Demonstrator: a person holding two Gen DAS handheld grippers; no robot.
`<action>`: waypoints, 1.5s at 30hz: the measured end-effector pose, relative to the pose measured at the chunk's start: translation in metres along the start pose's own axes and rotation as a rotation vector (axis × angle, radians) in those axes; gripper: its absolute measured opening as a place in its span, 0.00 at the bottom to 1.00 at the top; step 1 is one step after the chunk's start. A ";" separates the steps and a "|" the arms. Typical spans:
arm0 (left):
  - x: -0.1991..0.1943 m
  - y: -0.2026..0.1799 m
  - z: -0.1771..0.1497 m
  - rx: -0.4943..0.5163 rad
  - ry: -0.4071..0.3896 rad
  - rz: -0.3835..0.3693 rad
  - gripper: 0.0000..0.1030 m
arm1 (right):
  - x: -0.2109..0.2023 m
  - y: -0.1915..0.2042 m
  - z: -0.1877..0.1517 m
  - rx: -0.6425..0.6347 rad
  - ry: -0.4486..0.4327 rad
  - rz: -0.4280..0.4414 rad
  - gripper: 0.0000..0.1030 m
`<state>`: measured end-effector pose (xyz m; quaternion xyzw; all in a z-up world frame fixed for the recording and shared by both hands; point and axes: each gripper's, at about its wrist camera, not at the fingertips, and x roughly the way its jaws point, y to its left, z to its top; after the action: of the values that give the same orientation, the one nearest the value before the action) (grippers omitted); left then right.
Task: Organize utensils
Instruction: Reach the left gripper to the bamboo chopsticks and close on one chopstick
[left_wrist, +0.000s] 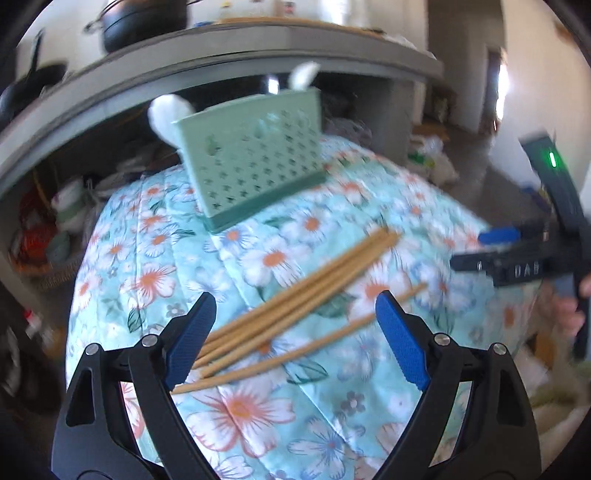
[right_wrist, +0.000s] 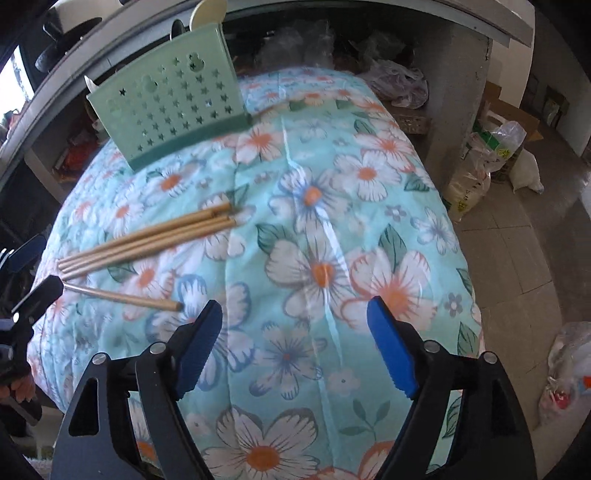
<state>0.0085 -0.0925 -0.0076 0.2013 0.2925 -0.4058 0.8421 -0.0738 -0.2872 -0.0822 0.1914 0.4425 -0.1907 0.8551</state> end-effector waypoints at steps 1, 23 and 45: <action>0.004 -0.014 -0.003 0.074 0.006 0.036 0.81 | 0.005 -0.002 -0.003 0.004 0.018 -0.016 0.80; 0.054 -0.096 -0.003 0.533 0.082 -0.092 0.29 | 0.016 -0.015 -0.014 0.060 -0.001 -0.009 0.94; 0.033 -0.096 -0.017 0.586 0.123 0.006 0.16 | 0.013 -0.020 -0.019 0.041 -0.028 0.022 0.94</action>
<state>-0.0575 -0.1586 -0.0518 0.4607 0.2128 -0.4575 0.7302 -0.0899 -0.2965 -0.1062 0.2110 0.4243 -0.1930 0.8592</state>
